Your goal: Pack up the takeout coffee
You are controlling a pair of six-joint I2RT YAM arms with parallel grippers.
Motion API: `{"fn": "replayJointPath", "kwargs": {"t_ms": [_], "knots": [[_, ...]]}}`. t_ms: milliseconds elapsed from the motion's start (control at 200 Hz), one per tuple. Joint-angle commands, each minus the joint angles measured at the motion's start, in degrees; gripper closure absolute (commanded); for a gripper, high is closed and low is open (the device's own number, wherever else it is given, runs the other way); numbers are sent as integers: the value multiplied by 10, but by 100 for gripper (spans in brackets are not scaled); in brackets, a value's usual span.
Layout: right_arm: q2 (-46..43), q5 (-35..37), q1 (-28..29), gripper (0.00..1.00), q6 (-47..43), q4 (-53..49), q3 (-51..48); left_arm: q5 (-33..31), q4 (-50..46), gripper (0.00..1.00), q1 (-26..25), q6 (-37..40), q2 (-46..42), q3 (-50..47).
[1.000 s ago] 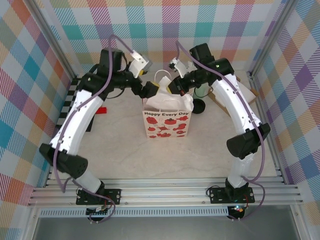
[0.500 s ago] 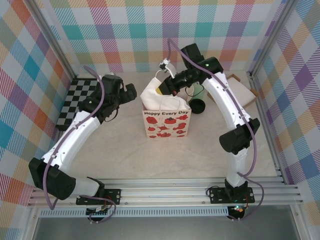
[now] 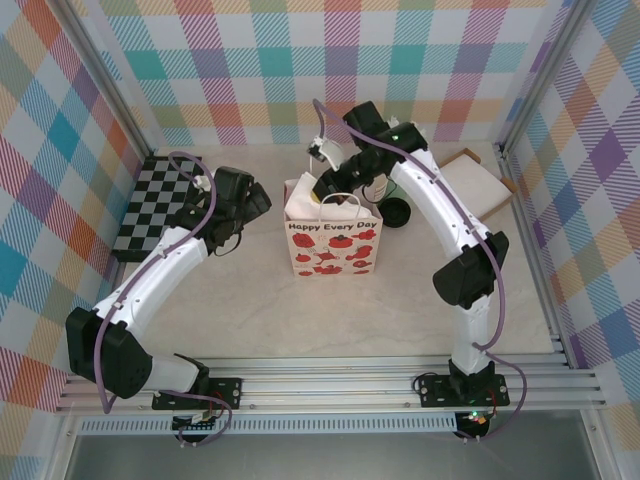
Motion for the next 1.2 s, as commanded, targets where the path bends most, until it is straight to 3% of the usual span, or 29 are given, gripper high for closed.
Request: {"fn": "replayJointPath", "kwargs": {"t_ms": [0, 370, 610, 735, 905, 960, 1075, 1195], "knots": [[-23, 1, 0, 100, -70, -28, -12, 4, 14, 0, 6, -5, 0, -8], [19, 14, 2, 100, -162, -34, 0, 42, 15, 0, 6, -2, -4, -14], [61, 79, 20, 100, -143, -41, 31, 77, 32, 0, 5, -13, -3, -22], [68, 115, 20, 89, -136, -38, 29, 75, 27, 0, 5, -19, -4, -20], [52, 92, 20, 81, -139, -43, 47, 77, 33, 0, 5, -11, -16, -27], [44, 84, 20, 83, -139, -40, 48, 80, 32, 0, 6, -12, -16, -27], [34, 59, 20, 97, -136, -37, 47, 93, 36, 0, 6, -12, -13, -27], [38, 46, 23, 100, -101, -25, 42, 107, 44, 0, 6, -15, -8, -26]]}}
